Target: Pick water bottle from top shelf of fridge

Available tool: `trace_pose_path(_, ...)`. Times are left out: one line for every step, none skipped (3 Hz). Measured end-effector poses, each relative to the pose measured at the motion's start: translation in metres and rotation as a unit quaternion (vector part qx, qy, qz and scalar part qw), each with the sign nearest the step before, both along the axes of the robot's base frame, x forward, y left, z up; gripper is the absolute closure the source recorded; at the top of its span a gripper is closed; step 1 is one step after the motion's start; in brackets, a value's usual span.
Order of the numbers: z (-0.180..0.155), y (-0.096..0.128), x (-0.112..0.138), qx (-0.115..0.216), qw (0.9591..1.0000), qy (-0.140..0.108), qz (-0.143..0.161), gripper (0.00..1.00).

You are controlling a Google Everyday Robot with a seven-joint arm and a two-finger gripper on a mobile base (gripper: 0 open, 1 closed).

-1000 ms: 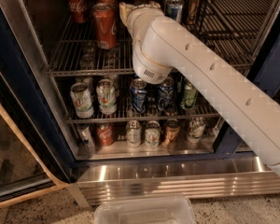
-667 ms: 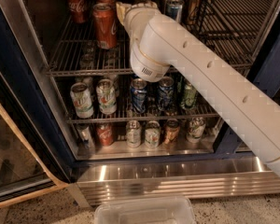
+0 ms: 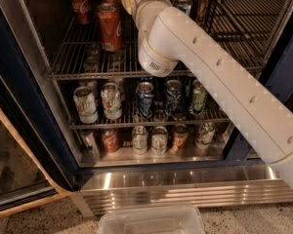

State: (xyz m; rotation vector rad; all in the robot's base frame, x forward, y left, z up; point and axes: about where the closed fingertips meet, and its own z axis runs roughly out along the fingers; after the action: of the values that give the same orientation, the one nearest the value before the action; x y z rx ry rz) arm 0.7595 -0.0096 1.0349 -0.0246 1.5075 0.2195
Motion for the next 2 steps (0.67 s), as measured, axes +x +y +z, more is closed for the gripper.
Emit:
trace_pose_path(0.011,-0.023,0.018,0.026,0.9995,-0.006,-0.018,0.47)
trace_pose_path(0.024,-0.039,0.037,0.033,0.9991,-0.007,-0.026,0.37)
